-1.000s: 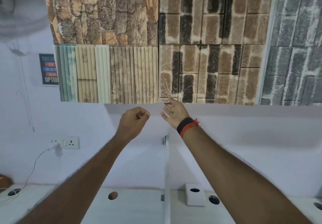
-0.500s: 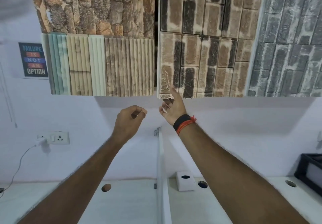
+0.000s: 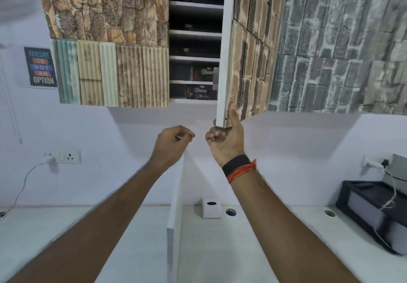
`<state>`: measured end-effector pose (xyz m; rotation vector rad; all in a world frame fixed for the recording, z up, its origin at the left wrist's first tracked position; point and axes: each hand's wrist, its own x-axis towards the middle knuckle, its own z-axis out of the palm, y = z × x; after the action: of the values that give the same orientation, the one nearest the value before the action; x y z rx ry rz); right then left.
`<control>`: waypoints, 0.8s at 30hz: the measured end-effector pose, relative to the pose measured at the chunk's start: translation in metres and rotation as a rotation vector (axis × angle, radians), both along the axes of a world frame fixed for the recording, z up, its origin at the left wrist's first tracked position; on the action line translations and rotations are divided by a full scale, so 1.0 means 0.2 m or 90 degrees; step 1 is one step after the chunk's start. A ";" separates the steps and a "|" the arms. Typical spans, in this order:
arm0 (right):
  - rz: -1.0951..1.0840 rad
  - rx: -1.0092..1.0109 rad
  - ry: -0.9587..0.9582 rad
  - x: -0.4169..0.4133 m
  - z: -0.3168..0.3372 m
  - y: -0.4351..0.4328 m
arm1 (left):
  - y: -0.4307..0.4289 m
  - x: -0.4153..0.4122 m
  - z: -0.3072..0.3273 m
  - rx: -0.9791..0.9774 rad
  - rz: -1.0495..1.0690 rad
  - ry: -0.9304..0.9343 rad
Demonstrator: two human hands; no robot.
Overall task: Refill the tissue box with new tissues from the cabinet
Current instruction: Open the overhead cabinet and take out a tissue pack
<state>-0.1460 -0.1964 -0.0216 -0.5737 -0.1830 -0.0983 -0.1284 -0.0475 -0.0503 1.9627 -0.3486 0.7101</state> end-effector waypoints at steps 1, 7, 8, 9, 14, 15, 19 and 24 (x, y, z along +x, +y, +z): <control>-0.012 0.000 -0.007 -0.04 -0.01 -0.06 | -0.05 -0.03 0.00 0.005 -0.006 0.001; -0.113 -0.004 0.020 -0.21 -0.02 -0.31 | -0.28 -0.18 -0.01 0.012 -0.044 0.012; -0.134 -0.002 0.027 -0.24 -0.01 -0.33 | -0.31 -0.19 0.00 0.017 -0.046 0.010; -0.157 -0.002 0.032 -0.26 0.00 -0.36 | -0.33 -0.20 0.00 0.020 -0.048 0.009; -0.239 -0.041 0.008 -0.27 0.02 -0.43 | -0.39 -0.20 0.03 0.015 -0.056 0.015; -0.246 -0.071 -0.004 -0.27 0.02 -0.42 | -0.39 -0.19 0.03 0.021 -0.057 0.010; -0.246 -0.232 -0.029 -0.18 0.01 -0.30 | -0.37 -0.11 0.03 0.063 -0.056 -0.007; -0.294 -0.478 -0.110 0.05 0.01 -0.20 | -0.22 0.09 0.01 0.027 -0.043 0.007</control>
<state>-0.1360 -0.2357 -0.0202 -1.3537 -0.2535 -0.5427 -0.1113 -0.0922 -0.0482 1.9851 -0.4250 0.6529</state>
